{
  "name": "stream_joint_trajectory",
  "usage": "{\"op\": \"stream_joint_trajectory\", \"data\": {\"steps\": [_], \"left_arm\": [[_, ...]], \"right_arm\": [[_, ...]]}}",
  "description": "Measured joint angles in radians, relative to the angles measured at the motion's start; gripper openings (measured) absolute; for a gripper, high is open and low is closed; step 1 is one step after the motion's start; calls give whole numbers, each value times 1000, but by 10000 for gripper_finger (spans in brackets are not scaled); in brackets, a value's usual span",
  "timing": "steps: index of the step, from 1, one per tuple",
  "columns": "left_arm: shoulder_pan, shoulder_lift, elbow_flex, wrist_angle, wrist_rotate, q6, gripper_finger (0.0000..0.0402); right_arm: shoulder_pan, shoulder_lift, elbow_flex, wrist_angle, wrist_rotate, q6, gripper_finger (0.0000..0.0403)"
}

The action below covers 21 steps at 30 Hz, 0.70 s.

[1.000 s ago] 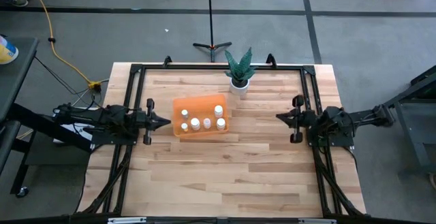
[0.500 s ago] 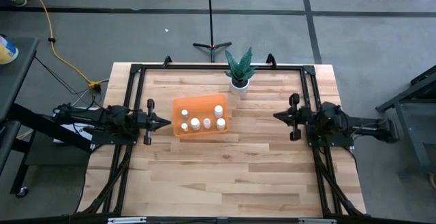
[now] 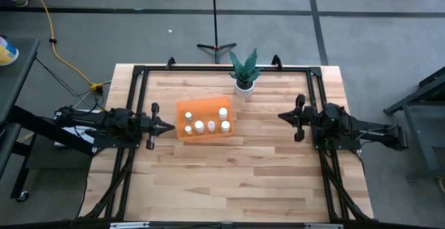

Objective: Pick and place pill bottles into a basket
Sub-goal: Return to Home Position

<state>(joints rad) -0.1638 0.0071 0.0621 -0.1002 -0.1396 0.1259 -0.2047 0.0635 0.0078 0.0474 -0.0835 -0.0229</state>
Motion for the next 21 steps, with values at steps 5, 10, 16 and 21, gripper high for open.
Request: {"op": "stream_joint_trajectory", "data": {"steps": [5, 10, 16, 21], "left_arm": [[0, 0, -30, 75, 26, 75, 21], [0, 0, -32, 71, 75, 85, 48], [0, 0, -32, 72, 63, 79, 138], [0, 0, -32, 73, 62, 79, 169]], "right_arm": [[2, 1, 0, -4, -19, 2, 7], [2, 3, 0, -10, -7, 31, 7], [2, 3, 0, -13, 16, 19, 7], [2, 3, 0, -13, 17, 18, 7]]}}
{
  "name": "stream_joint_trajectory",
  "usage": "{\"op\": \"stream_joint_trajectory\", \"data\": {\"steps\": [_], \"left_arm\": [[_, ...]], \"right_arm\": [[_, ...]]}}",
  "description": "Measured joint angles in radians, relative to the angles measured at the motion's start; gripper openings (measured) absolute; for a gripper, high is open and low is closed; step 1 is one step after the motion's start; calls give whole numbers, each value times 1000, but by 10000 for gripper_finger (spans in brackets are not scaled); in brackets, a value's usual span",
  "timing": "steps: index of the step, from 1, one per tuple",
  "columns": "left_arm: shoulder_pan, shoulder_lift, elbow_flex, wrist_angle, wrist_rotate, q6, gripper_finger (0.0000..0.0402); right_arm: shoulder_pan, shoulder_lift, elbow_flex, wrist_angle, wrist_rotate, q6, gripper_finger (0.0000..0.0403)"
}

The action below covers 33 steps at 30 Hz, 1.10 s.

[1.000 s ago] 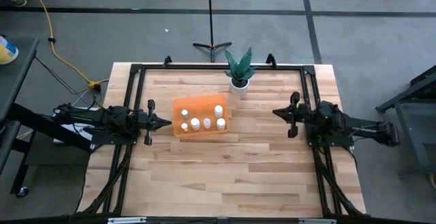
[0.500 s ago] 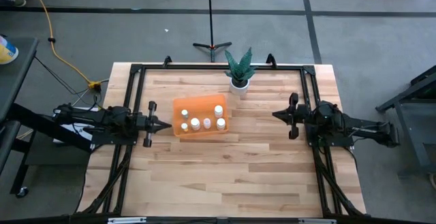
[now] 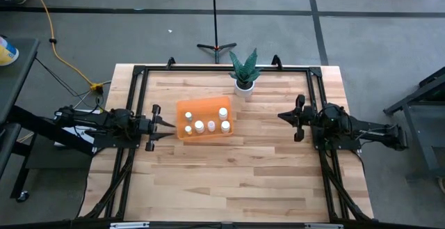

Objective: Pick and place pill bottles into a basket
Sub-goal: Return to Home Position

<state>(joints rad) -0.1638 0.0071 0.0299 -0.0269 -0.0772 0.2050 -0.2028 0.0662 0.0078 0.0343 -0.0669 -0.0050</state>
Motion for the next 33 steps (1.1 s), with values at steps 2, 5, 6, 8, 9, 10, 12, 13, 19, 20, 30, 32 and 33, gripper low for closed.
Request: {"op": "stream_joint_trajectory", "data": {"steps": [2, 5, 6, 8, 9, 10, 12, 13, 19, 20, 30, 32, 33], "left_arm": [[0, 0, 0, 0, 0, -1, 172], [0, 0, 0, 0, 0, -8, 172], [0, 0, 0, 0, 0, -8, 172], [0, 0, 0, 0, -1, -8, 172], [0, 0, 0, 0, -1, -8, 173], [0, 0, 0, 0, -1, -8, 174], [0, 0, 0, 0, -1, -8, 174], [0, 0, 0, 0, -1, -8, 174], [0, 0, 0, 0, -2, -8, 173], [0, 0, 0, 0, -1, -8, 173], [0, 0, 0, 0, -1, -9, 172], [0, 0, 0, 0, -1, -9, 172], [0, 0, 0, 0, -1, -8, 172]], "right_arm": [[0, 0, 0, 0, 0, 0, 7], [0, 0, 0, 0, 0, -1, 7], [0, 0, 0, 0, 0, -1, 7], [0, 0, 0, 0, 0, -2, 7], [0, 0, 0, 0, 0, -2, 7], [0, 0, 0, 0, 0, -2, 7], [0, 0, 0, -1, 0, -2, 7], [0, 0, 0, -1, 0, -2, 7], [0, 0, 0, -1, 0, -2, 7], [0, 0, 0, -1, 0, -2, 7], [0, 0, 0, -1, 0, -2, 7], [0, 0, 0, -1, 0, -2, 7], [0, 0, 0, -1, 0, -2, 7]]}}
